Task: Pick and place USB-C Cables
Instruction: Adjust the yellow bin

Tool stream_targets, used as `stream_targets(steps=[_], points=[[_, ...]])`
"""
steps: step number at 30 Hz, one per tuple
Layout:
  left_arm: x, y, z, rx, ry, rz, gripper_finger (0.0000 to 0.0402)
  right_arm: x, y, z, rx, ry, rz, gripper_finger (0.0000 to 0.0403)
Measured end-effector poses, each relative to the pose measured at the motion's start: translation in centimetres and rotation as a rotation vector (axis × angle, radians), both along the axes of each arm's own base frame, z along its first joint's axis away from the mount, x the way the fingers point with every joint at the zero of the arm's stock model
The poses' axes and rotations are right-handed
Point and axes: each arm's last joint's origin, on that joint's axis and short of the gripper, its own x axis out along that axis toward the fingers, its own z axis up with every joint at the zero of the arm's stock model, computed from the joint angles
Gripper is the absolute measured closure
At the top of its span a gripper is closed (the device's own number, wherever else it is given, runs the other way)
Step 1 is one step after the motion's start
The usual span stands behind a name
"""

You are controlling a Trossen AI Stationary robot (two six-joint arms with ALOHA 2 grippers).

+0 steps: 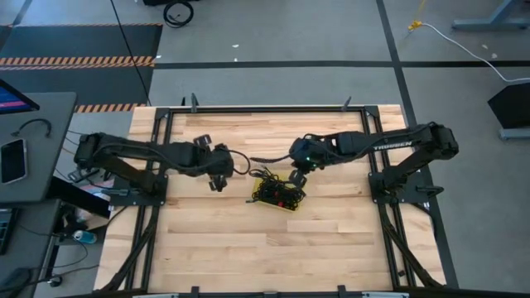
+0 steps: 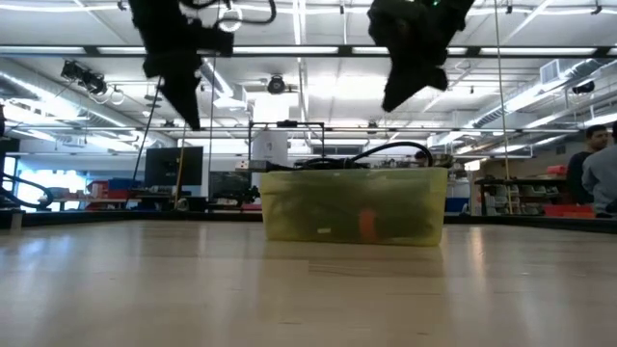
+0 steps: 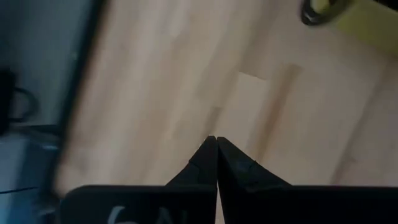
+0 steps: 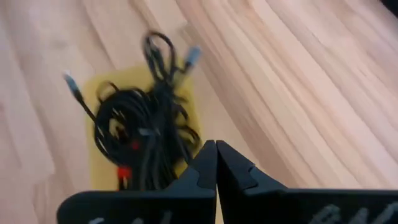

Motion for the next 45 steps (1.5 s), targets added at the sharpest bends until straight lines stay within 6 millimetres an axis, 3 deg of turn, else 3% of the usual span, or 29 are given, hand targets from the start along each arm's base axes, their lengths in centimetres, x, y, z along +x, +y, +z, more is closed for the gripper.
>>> stream_targets(steps=[5,11,14,19,23,32,45], points=[[0.5,0.0,-3.3,-0.112,-0.093,-0.036,0.0400,-1.9,1.7,0.4,0.012,0.168,-0.113,0.0401],[1.1,0.4,-3.8,-0.101,-0.152,-0.084,0.0401,-4.1,5.2,-0.8,0.089,0.283,-0.290,0.0402],[1.1,1.3,-3.8,-0.087,-0.140,-0.084,0.0401,-4.6,7.1,-2.5,0.141,0.255,-0.371,0.0402],[1.5,2.8,-3.6,-0.131,-0.176,-0.106,0.0401,-4.5,10.1,-6.9,0.309,0.044,-0.447,0.0402],[1.7,3.6,-3.5,-0.118,-0.196,-0.120,0.0401,-4.2,11.1,-9.9,0.360,-0.055,-0.474,0.0402],[1.7,4.2,-3.5,-0.200,-0.221,-0.137,0.0401,-3.7,10.7,-11.8,0.330,-0.001,-0.494,0.0402],[2.1,4.2,-3.2,-0.215,-0.287,-0.106,0.0401,-1.7,6.2,-11.6,0.197,-0.029,-0.406,0.0403]])
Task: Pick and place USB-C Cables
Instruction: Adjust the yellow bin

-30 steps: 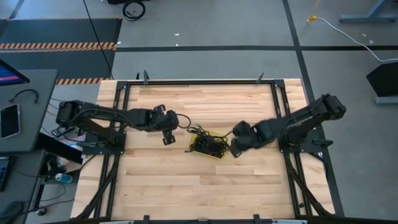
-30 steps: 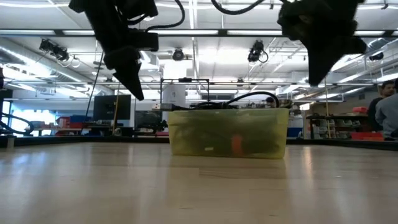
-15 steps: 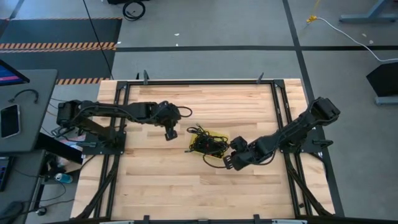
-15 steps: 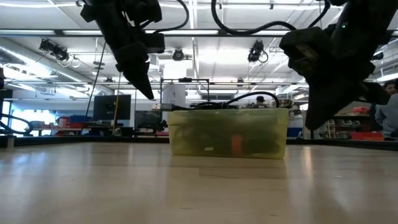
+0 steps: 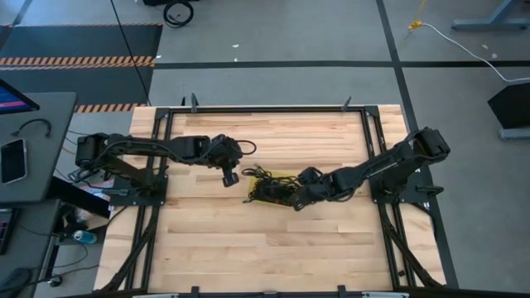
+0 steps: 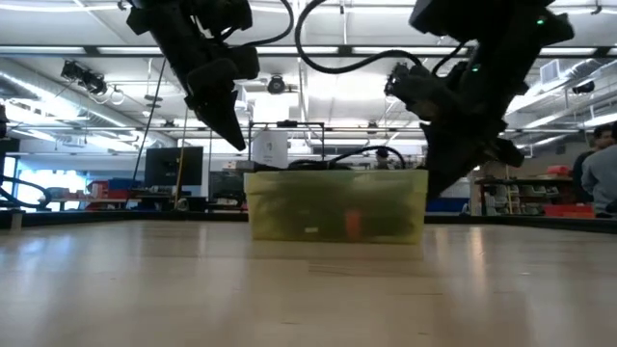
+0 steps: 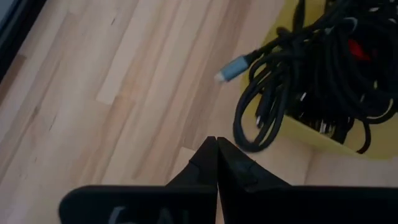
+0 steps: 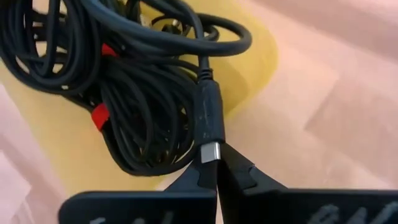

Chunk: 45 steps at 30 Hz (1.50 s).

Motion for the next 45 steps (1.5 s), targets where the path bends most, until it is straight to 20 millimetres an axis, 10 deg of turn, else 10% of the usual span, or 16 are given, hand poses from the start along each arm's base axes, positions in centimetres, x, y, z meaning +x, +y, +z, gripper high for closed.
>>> stream_targets(steps=[14,32,45], points=[[-0.6,-0.7,-0.5,-0.077,0.063,0.035,0.0401,0.7,-2.1,0.6,-0.016,-0.019,0.086,0.0403],[-0.6,-4.7,-1.2,-0.177,0.061,0.069,0.0401,-3.0,-3.4,7.7,-0.204,-0.101,0.078,0.0403],[-0.9,-6.5,-5.7,-0.300,-0.017,0.073,0.0401,-2.2,-1.6,5.5,-0.080,-0.035,0.070,0.0402]])
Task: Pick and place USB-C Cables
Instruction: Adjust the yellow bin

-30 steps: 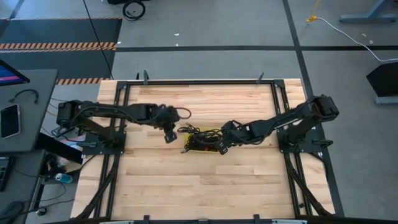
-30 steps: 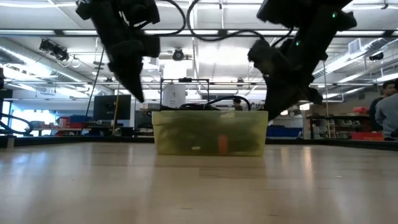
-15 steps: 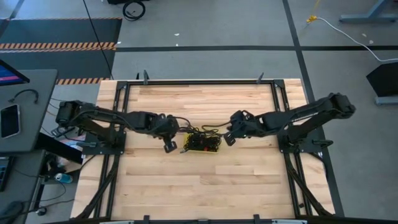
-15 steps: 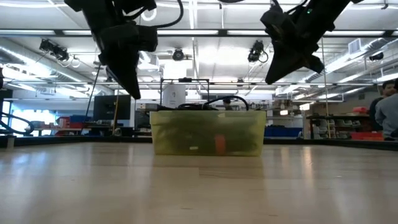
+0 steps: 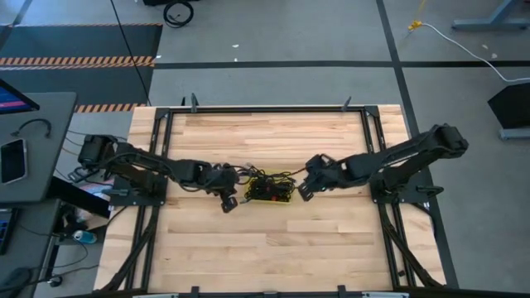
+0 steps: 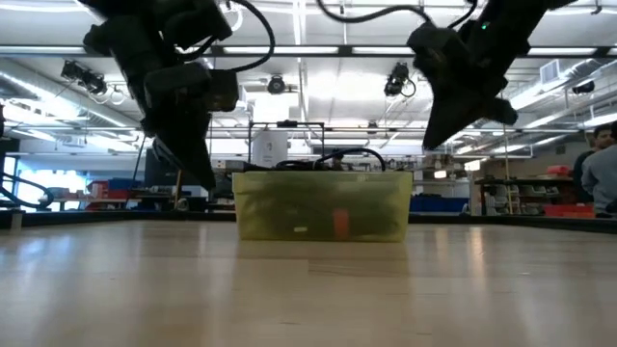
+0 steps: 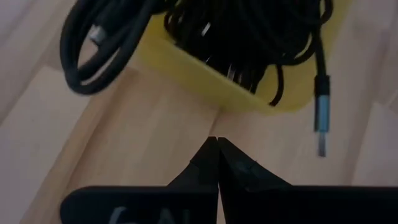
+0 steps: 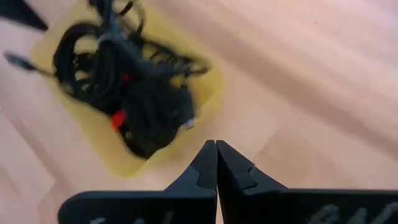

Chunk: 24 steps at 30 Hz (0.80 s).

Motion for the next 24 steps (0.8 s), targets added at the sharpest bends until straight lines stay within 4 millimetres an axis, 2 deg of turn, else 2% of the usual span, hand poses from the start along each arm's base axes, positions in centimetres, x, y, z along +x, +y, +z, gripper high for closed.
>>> stream_targets(steps=[6,10,16,24], points=[[0.6,0.3,0.5,0.000,-0.070,0.009,0.0401,2.0,1.6,-3.3,0.071,0.069,0.064,0.0402],[0.7,0.3,0.5,0.001,-0.067,0.009,0.0401,2.9,2.0,-4.6,0.080,0.066,0.076,0.0402],[0.8,0.3,-0.3,0.012,-0.031,0.010,0.0401,3.5,1.8,-4.7,0.090,0.029,0.077,0.0402],[1.6,0.3,-0.9,0.009,-0.065,0.010,0.0401,3.7,1.0,-4.2,0.058,0.006,0.078,0.0402]])
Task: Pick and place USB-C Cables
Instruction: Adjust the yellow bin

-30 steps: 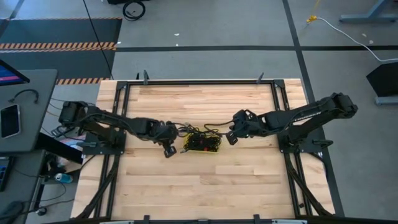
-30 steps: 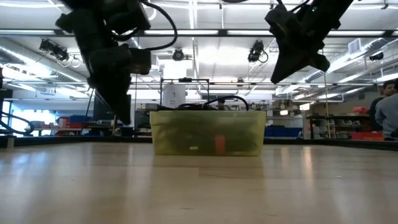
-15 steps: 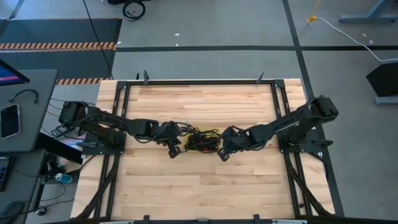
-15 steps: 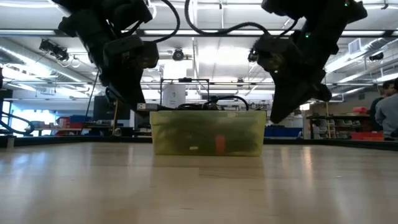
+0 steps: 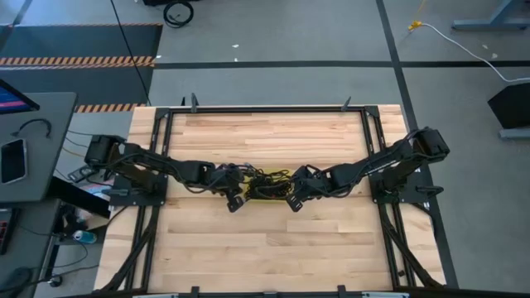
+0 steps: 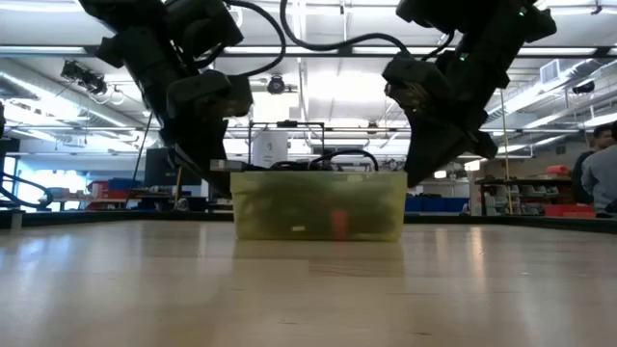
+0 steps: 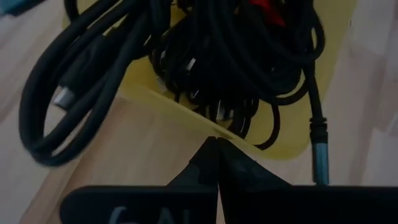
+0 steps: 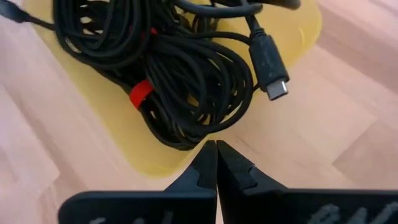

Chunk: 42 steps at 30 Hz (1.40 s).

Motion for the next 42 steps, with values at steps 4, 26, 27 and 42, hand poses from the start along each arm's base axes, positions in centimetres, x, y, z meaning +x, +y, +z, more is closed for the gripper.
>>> stream_targets(steps=[4,26,27,42], points=[[0.2,0.0,-0.1,-0.003,-0.008,0.001,0.0401,0.0,-0.4,0.1,-0.012,-0.001,-0.003,0.0402],[0.4,-0.1,-0.1,-0.010,-0.028,0.007,0.0400,0.0,-1.5,0.1,-0.049,0.024,0.014,0.0402],[0.4,-0.1,-0.1,-0.010,-0.028,0.007,0.0400,0.0,-1.6,0.1,-0.049,0.024,0.014,0.0402],[0.4,-0.1,-0.1,-0.020,-0.032,0.019,0.0400,0.1,-1.9,0.1,-0.057,0.030,0.026,0.0402]])
